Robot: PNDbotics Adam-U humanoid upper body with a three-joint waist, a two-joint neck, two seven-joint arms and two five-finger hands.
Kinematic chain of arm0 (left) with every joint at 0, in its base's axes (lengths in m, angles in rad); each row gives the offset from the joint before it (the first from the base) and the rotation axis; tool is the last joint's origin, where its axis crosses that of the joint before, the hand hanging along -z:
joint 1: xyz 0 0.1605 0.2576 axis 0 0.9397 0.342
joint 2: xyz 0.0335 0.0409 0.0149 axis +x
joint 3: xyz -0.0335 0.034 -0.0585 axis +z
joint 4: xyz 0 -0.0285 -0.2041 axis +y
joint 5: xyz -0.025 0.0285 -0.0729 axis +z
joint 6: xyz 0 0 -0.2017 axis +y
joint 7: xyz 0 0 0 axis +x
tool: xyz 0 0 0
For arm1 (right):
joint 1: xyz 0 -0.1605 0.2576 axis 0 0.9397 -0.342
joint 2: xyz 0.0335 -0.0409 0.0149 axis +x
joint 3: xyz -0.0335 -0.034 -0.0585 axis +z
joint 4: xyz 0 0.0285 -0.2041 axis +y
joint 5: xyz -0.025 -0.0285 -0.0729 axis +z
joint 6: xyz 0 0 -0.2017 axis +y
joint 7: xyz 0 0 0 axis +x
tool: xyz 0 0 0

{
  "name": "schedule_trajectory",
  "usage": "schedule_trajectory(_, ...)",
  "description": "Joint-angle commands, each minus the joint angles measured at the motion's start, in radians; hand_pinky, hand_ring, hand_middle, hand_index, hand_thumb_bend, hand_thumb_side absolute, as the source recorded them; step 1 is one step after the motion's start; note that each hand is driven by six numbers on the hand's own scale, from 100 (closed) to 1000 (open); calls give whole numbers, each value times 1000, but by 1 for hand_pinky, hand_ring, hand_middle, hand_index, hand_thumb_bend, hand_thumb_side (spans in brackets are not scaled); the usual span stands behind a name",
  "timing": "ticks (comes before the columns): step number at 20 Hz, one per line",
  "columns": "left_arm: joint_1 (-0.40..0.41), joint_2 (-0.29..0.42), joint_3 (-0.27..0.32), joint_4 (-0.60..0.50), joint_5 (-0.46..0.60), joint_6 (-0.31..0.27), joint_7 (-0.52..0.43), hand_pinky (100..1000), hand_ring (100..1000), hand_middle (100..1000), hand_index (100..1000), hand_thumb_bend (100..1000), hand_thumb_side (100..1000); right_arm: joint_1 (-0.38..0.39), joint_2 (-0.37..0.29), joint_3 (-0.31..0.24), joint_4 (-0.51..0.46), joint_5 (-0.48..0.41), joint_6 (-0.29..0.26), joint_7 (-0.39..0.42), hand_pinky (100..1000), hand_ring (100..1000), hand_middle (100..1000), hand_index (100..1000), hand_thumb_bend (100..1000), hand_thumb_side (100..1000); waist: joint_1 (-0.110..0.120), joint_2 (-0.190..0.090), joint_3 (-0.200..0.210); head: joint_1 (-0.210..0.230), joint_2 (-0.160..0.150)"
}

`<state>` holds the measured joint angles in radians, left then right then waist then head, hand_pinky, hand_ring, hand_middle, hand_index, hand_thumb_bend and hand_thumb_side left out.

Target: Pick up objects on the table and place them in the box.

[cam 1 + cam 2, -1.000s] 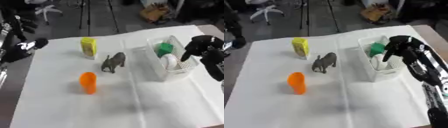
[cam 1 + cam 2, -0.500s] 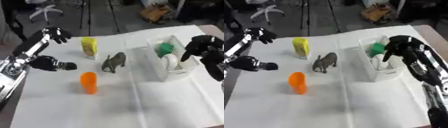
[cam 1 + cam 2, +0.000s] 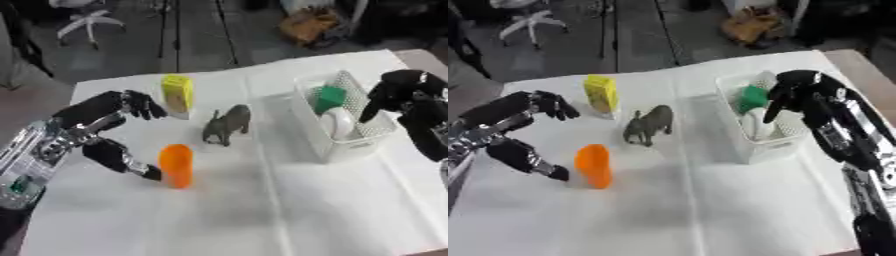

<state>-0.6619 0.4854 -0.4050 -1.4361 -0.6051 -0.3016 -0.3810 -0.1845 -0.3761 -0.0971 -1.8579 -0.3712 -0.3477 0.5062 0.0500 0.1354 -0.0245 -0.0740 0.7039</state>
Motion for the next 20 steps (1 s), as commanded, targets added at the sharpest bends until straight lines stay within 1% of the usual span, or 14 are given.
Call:
schedule_trajectory(1, -22, -6, 32, -3, -51, -18, -56, 667, 666, 671, 812, 1000, 573, -8, -25, -2, -21, -5, -2, 2, 509, 530, 630, 826, 296, 617, -9, -32, 2, -4, 5)
schedule_trajectory(2, -23, -12, 35, 0, -60, -17, -73, 650, 646, 658, 803, 1000, 572, -7, -25, -2, -21, -5, -2, 2, 509, 530, 629, 826, 298, 616, -9, -31, 1, -5, 6)
schedule_trajectory(5, -29, -41, 48, 15, -88, -2, -122, 651, 647, 659, 804, 1000, 572, -7, -24, -2, -20, -5, -2, 2, 509, 530, 629, 826, 299, 616, -10, -31, 1, -7, 4)
schedule_trajectory(9, -31, -51, 56, 10, -107, 9, -141, 651, 647, 661, 805, 1000, 573, -8, -24, -2, -21, -6, -2, 1, 509, 530, 629, 826, 298, 616, -10, -31, 1, -9, 2)
schedule_trajectory(11, -29, -62, 66, 9, -110, 20, -128, 646, 645, 664, 807, 1000, 574, -7, -23, -2, -21, -5, -2, 1, 509, 530, 629, 826, 298, 616, -10, -31, 0, -8, 5)
schedule_trajectory(14, -26, -81, 63, 22, -125, 33, -82, 645, 648, 665, 803, 994, 575, -7, -22, -1, -22, -5, -3, 2, 509, 530, 629, 826, 296, 617, -12, -31, -1, -6, 5)
schedule_trajectory(17, -29, -97, 52, 47, -150, 26, -47, 646, 648, 665, 803, 989, 576, -6, -21, 0, -22, -6, -4, 3, 509, 530, 629, 826, 295, 617, -15, -30, -1, -4, 5)
schedule_trajectory(20, -32, -106, 47, 70, -167, 16, -35, 647, 650, 668, 804, 988, 579, -6, -21, 0, -22, -6, -5, 3, 509, 529, 629, 826, 294, 616, -17, -31, -1, -3, 4)
